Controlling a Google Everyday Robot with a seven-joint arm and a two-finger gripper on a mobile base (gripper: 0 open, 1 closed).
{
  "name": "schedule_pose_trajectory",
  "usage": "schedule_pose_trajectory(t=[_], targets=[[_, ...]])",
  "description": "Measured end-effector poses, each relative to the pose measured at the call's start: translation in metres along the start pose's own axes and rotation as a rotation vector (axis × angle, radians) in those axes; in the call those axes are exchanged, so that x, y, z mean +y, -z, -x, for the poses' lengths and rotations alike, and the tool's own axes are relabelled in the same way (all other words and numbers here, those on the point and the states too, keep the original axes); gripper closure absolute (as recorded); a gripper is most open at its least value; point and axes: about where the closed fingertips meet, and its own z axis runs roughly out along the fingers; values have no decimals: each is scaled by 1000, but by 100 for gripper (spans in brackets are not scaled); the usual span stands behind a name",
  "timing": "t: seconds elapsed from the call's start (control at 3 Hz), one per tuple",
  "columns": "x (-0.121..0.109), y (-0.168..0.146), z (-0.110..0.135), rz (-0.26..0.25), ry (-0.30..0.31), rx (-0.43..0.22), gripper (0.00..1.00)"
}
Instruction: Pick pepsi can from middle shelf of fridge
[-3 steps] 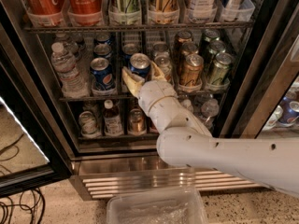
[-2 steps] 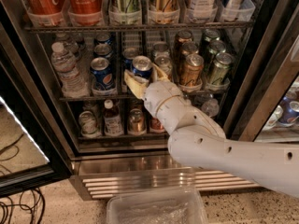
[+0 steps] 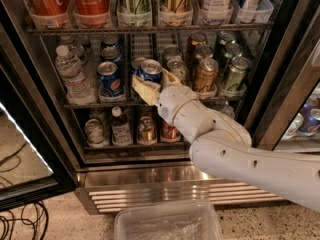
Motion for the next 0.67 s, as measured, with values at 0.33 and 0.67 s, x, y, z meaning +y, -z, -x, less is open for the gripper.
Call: schedule_pose_trajectory(t=[0.33, 0.67], targets=[[0, 0, 0, 0, 0, 0, 100], [24, 16, 3, 36, -21, 12, 100]])
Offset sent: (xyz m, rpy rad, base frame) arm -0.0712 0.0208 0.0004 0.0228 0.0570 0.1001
